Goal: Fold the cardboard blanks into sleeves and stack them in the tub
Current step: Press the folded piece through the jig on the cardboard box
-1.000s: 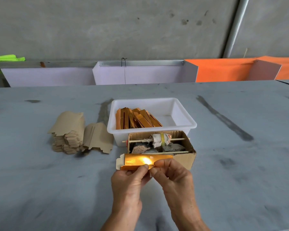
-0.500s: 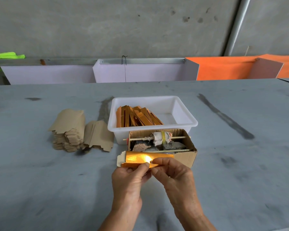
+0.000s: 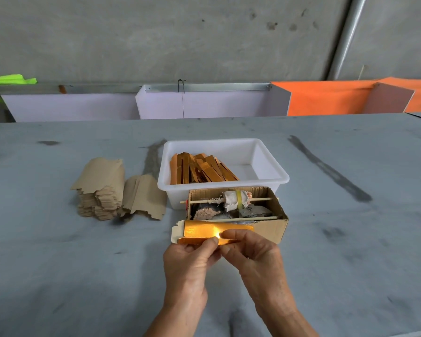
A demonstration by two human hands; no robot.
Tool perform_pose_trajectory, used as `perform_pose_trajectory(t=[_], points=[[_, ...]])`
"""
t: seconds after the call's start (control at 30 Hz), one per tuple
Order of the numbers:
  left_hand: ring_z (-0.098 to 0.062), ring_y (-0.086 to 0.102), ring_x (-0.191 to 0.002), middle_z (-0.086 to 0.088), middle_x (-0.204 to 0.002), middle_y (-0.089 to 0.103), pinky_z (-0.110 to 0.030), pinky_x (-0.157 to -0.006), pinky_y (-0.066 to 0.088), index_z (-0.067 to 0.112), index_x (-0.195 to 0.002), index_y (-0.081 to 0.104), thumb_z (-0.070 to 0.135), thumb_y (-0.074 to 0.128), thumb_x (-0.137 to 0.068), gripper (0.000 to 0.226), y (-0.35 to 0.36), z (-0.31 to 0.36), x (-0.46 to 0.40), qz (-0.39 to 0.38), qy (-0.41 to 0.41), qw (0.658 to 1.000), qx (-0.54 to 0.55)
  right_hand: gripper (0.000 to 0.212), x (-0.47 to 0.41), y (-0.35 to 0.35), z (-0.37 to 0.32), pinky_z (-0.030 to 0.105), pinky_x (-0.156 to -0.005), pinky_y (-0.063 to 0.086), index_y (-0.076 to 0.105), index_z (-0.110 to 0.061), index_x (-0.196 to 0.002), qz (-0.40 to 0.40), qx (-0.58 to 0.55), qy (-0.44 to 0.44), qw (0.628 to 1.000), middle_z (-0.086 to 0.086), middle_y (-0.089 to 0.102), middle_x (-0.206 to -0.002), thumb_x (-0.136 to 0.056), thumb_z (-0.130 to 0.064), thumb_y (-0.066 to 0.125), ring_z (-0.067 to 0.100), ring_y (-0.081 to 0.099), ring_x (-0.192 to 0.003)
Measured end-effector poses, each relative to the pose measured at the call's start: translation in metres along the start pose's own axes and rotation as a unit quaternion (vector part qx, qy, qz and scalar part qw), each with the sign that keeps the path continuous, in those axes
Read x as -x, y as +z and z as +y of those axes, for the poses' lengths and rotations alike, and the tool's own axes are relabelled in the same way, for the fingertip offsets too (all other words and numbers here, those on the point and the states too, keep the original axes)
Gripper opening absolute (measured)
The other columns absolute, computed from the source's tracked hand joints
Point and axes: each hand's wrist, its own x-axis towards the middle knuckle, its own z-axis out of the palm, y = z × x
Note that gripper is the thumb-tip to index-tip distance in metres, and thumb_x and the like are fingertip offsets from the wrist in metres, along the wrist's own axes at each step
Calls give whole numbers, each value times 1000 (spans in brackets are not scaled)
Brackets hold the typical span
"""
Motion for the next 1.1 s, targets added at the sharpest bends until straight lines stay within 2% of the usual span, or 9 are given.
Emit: perform_pose_trajectory(t=[0.23,0.4,0.53,0.63,0.77,0.83,0.87,0.97,1.1], points=[[-28,67,-70,-19,-76,69,-29,-55,57,-6,-87,65,-17,62,-77,16,-3,0,0,-6,4,1000,-7,24,0,1,-5,15,-55,44,72,-24,-82,-7,18,20,1000,4,68,-62,-78,0,72,9,60,-58],[-22,68,-63,-13,-68,69,-27,-54,55,0,-78,66,-17,61,-77,18,-6,-2,1,-20,13,1000,-11,24,0,1,-11,28,-59,48,72,-25,-81,-6,57,36,998,10,66,-62,-77,-2,73,15,56,-59],[-27,69,-66,-19,-72,70,-30,-58,56,-3,-77,67,-15,60,-79,14,-7,-3,1,-40,18,999,-22,25,-1,-3,-18,9,-49,42,73,-24,-82,-19,63,63,996,-4,62,-54,-74,-1,75,0,57,-52],[-30,70,-73,-22,-79,71,-30,-62,57,-5,-84,67,-12,60,-81,11,-7,-4,3,-53,8,998,-29,27,-2,-4,-22,8,-47,40,72,-27,-80,-22,73,72,994,-4,63,-57,-74,0,75,-2,56,-50],[-30,69,-73,-19,-78,71,-28,-57,57,-1,-81,67,-12,58,-81,14,-5,-4,5,-26,-28,999,-5,24,-2,-4,-21,9,-47,39,73,-22,-85,-20,91,73,993,-1,65,-61,-74,-1,75,-2,55,-49],[-30,70,-73,-18,-78,71,-28,-53,55,1,-81,68,-10,62,-79,13,-4,-6,5,-6,-49,999,12,23,-2,-4,-20,7,-46,38,74,-20,-86,-24,95,68,993,-7,63,-56,-73,0,75,-4,54,-48],[-32,70,-76,-19,-81,72,-29,-54,55,1,-86,67,-8,66,-78,12,-4,-6,5,4,-57,998,15,24,-1,-4,-19,7,-46,38,74,-21,-84,-29,100,64,993,-9,63,-54,-73,1,74,-4,54,-48],[-37,68,-82,-23,-91,69,-33,-59,54,-4,-103,63,-6,73,-73,32,-4,-10,4,42,-80,996,10,27,1,-4,-15,9,-46,39,74,-25,-77,-40,124,55,990,-4,65,-55,-73,2,73,-1,54,-47],[-32,67,-70,-22,-83,69,-29,-48,53,-8,-100,63,-10,74,-68,34,-4,-10,3,73,-104,992,1,26,4,-2,-6,18,-53,47,72,-24,-85,-32,142,69,987,4,71,-65,-73,-2,73,8,59,-53]])
